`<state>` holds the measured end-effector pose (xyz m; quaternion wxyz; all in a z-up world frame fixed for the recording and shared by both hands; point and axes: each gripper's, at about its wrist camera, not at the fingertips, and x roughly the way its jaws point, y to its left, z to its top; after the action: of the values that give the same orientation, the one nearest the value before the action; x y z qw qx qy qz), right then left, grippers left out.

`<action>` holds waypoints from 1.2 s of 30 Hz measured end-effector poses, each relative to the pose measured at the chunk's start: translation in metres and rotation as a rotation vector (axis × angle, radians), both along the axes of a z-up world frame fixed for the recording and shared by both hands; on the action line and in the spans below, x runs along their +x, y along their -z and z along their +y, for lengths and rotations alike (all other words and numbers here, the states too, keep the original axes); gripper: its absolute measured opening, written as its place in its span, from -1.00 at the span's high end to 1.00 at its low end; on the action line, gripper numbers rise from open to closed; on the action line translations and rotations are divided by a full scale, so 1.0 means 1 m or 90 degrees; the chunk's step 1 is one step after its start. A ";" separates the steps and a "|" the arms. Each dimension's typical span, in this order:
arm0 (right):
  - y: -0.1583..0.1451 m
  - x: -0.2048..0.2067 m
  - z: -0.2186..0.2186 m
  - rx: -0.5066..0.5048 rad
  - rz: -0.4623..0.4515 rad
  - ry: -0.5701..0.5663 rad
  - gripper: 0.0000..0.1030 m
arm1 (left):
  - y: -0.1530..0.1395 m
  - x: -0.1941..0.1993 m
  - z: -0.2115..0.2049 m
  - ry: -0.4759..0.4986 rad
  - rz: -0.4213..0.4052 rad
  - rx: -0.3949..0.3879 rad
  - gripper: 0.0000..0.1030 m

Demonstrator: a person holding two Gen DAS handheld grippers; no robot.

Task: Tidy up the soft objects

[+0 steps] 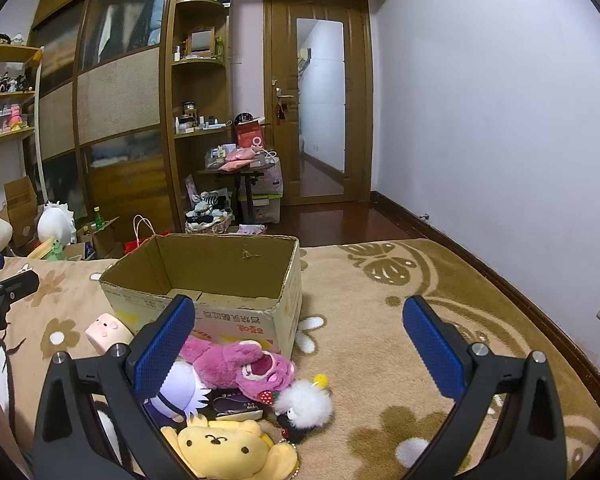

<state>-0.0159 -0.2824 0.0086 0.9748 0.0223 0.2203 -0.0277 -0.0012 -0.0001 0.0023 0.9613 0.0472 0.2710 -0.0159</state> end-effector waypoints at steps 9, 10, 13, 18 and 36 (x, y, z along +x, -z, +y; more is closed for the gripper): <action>0.001 0.000 0.000 0.000 0.000 0.000 -1.00 | 0.000 0.001 0.001 0.001 0.000 -0.001 -0.99; 0.001 0.000 0.001 -0.001 0.000 0.000 -1.00 | 0.000 0.000 0.001 0.001 0.000 -0.001 -0.99; 0.000 0.000 0.001 -0.003 -0.001 0.000 -1.00 | 0.000 0.000 0.001 0.000 0.000 -0.001 -0.99; 0.000 0.000 0.002 -0.002 -0.001 0.000 -1.00 | 0.001 0.001 0.001 0.000 0.001 -0.002 -0.99; 0.001 0.000 0.002 -0.003 -0.002 0.000 -1.00 | -0.001 0.001 0.002 -0.001 0.001 -0.003 -0.99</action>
<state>-0.0163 -0.2805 0.0080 0.9751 0.0199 0.2190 -0.0284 -0.0004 0.0020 0.0029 0.9612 0.0448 0.2717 -0.0155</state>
